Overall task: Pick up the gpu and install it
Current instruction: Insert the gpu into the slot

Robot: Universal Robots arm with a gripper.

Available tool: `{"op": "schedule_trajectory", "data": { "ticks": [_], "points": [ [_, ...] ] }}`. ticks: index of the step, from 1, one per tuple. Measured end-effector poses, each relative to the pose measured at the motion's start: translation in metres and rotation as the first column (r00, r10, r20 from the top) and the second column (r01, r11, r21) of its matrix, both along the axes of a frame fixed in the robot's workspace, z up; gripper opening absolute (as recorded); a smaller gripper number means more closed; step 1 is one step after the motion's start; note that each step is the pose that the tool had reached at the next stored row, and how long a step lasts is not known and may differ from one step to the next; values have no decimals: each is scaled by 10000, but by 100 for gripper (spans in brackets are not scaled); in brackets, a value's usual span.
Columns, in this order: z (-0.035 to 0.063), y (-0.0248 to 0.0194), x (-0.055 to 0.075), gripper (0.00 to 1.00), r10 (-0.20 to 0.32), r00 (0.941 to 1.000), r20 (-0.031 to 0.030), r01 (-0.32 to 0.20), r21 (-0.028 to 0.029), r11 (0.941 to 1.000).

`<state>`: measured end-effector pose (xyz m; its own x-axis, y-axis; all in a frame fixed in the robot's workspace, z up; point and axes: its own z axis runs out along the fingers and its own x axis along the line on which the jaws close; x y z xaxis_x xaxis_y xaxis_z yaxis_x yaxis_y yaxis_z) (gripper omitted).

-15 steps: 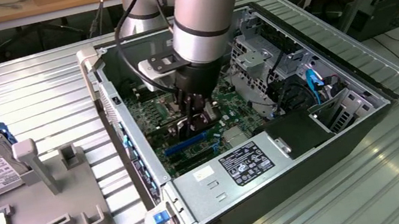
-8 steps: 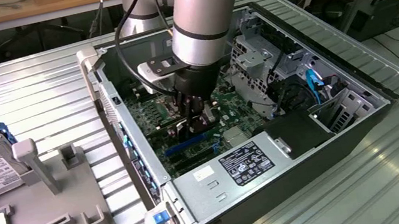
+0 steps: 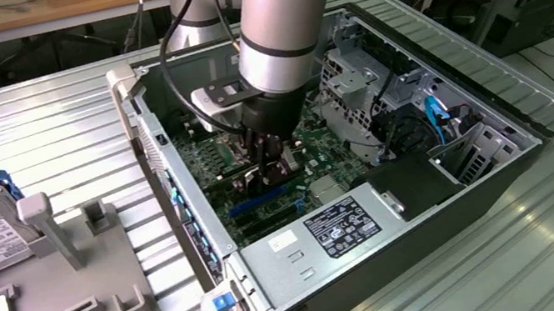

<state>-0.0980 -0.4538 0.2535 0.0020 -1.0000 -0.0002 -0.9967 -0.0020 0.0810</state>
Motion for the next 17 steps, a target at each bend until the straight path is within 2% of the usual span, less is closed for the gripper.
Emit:
{"op": "schedule_trajectory", "data": {
  "ticks": [5,8,13,17],
  "points": [
    [-8,0,0,29,0,10000,-99,0,-1,10000],
    [-8,0,0,29,1,9999,-119,-1,0,10000],
    [-10,0,0,29,0,9998,-222,0,1,10000],
    [-9,-5,1,29,1,9997,-238,-1,3,10000]
  ]
}}
